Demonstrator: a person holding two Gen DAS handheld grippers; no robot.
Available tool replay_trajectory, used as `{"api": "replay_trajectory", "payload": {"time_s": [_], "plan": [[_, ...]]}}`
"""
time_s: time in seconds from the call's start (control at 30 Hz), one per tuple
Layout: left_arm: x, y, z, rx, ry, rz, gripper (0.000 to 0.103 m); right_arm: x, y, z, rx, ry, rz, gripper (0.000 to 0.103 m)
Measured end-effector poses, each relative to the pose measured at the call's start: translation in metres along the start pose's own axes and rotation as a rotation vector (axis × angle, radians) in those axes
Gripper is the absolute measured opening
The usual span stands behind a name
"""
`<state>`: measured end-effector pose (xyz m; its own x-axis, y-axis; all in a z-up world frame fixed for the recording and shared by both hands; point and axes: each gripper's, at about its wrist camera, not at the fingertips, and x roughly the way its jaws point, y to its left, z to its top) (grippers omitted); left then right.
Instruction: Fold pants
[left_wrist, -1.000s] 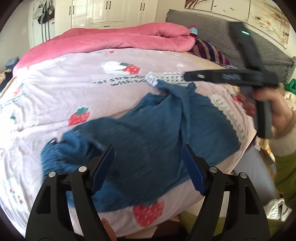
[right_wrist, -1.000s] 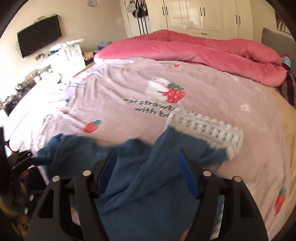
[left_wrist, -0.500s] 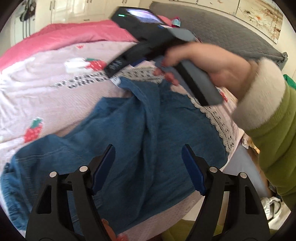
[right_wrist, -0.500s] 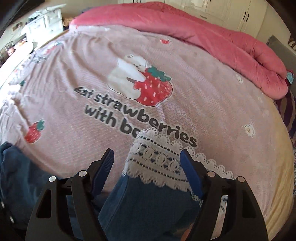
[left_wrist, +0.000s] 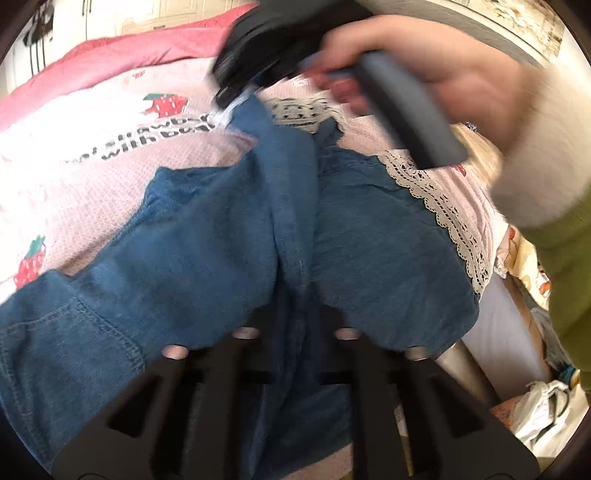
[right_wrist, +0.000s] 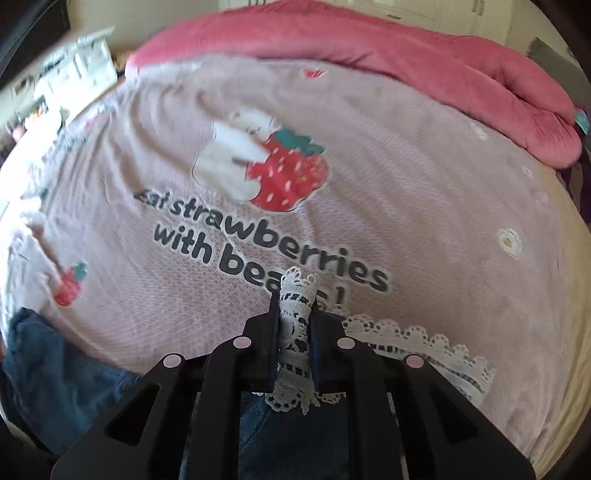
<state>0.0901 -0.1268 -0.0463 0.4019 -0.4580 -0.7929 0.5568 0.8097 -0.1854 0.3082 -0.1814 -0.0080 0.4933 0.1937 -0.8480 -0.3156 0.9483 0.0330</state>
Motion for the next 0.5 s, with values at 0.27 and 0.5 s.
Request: {"api": "replay_trajectory", "payload": {"time_s": [0.27,0.5], "plan": [[-0.017,0.001,0.001,0.015,-0.034,-0.035,0.001,-0.111,-0.069,-0.072,0.225,-0.203,-0.011,0.010],[-0.038,-0.004,-0.002,0.083,-0.070,-0.085,0.001,-0.167,-0.089,-0.179,0.372,-0.244,0.012,0.010]]}}
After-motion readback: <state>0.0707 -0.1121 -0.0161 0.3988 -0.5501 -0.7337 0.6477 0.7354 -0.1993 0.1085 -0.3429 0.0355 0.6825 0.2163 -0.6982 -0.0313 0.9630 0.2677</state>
